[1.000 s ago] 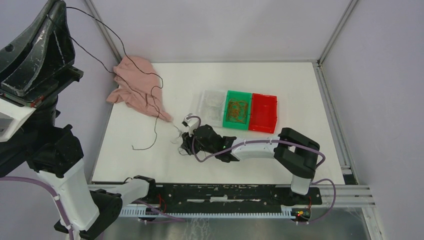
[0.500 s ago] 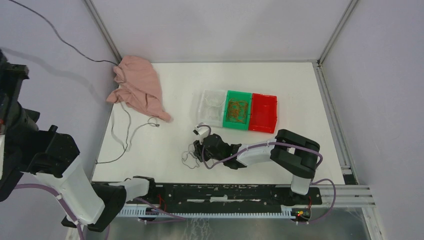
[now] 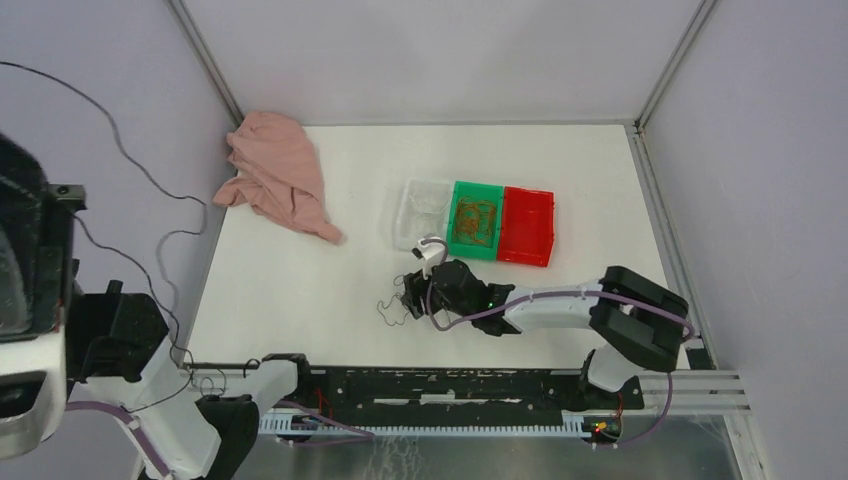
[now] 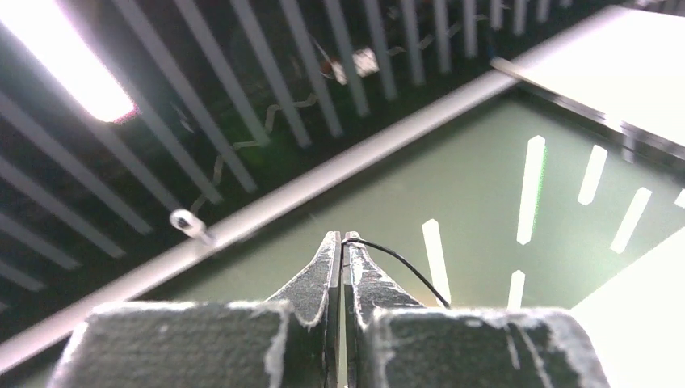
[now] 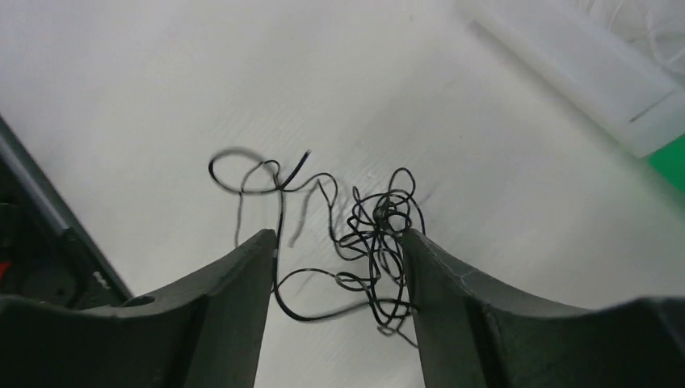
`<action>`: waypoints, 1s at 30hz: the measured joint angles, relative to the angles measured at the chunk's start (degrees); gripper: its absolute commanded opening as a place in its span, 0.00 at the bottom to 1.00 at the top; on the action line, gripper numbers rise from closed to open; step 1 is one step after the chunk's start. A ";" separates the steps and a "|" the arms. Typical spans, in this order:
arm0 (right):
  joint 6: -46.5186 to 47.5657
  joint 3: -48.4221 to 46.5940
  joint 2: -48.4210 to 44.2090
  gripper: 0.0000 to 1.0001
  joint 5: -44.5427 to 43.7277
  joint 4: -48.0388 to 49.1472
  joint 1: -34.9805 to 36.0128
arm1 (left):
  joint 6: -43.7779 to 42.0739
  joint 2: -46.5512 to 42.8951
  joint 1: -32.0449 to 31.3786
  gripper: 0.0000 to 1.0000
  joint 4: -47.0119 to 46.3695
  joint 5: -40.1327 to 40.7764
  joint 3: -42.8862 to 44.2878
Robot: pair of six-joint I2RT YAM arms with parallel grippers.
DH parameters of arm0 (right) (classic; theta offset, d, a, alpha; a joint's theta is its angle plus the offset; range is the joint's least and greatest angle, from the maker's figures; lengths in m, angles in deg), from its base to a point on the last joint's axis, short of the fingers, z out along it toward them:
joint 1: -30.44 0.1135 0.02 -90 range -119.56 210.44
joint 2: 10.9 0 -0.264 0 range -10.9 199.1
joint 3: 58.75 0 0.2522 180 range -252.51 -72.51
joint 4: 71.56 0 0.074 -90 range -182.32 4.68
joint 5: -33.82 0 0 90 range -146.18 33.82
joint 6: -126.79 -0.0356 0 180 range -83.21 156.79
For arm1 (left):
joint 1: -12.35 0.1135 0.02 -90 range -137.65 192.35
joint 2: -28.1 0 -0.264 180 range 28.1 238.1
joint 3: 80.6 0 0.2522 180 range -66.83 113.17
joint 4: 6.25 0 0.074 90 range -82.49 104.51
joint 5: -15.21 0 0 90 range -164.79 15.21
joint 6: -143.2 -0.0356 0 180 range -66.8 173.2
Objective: Untangle the cables
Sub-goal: Untie the cable, then place the cable in the bin.
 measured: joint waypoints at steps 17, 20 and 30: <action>6.05 -13.99 -26.01 0.76 11.21 -13.57 0.00 | 12.94 -5.79 4.55 0.03 16.09 -21.62 -24.85; 6.58 -17.66 -26.58 0.76 12.92 -14.25 0.00 | 12.66 -7.74 4.70 0.03 20.59 -24.11 -30.32; 7.93 -25.73 -21.70 0.77 16.37 -14.64 0.00 | 9.09 -6.67 4.70 0.03 41.33 -25.77 -35.12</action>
